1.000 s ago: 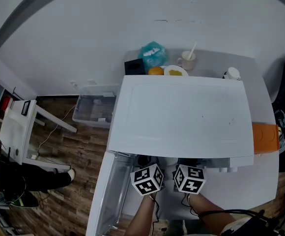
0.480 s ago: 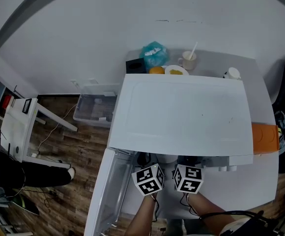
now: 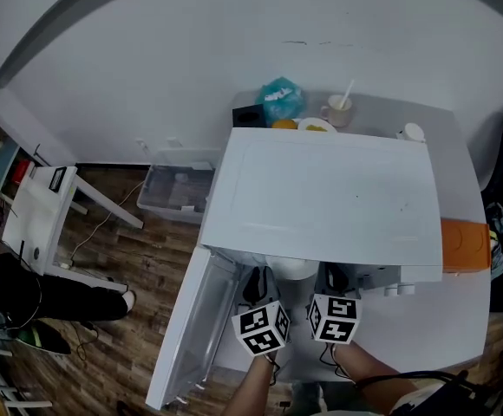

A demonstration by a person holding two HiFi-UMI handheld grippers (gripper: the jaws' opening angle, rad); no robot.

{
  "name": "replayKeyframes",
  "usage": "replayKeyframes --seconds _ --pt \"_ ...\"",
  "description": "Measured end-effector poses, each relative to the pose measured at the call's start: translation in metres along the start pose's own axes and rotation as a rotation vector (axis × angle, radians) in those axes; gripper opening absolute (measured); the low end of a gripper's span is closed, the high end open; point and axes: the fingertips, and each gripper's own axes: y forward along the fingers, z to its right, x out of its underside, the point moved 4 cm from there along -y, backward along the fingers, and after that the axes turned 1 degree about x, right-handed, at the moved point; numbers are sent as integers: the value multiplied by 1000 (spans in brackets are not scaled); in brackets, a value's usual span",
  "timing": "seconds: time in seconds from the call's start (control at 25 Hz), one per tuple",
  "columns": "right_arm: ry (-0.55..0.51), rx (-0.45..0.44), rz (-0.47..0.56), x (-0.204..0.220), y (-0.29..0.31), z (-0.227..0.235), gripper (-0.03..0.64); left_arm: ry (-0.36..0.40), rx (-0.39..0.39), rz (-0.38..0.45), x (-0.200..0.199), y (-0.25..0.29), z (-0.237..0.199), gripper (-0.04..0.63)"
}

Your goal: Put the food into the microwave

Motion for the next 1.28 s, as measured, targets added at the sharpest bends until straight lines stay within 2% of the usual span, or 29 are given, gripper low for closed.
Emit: replayKeyframes --seconds 0.24,0.52,0.92,1.28 --pt "-16 -64 -17 3 -24 -7 37 4 9 -27 15 -31 3 74" --pt "-28 -160 -45 6 -58 -11 26 13 4 -12 16 -73 14 6" --pt "-60 -212 -20 0 -106 -17 25 20 62 11 8 -112 42 5" --pt "-30 -234 2 2 -142 -18 21 43 84 26 8 -144 58 5"
